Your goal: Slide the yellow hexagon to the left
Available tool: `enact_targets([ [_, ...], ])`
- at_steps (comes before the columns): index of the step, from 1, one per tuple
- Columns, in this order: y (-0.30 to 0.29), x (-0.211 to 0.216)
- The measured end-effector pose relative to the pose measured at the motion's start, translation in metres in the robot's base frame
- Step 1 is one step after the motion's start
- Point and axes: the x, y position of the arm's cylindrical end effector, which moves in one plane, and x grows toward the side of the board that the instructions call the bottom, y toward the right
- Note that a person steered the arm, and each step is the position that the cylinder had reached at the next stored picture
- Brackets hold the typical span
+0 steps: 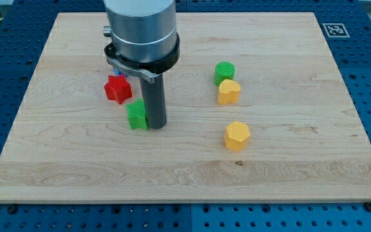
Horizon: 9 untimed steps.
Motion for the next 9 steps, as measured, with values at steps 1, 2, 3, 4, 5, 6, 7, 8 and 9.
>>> enact_targets([
  [1, -0.014, -0.004],
  [2, -0.029, -0.005],
  [3, -0.025, -0.005],
  [4, 0.027, -0.005],
  [5, 0.105, -0.008],
  [6, 0.186, -0.008],
  [7, 0.222, 0.0],
  [8, 0.204, 0.027],
  [9, 0.177, 0.036],
])
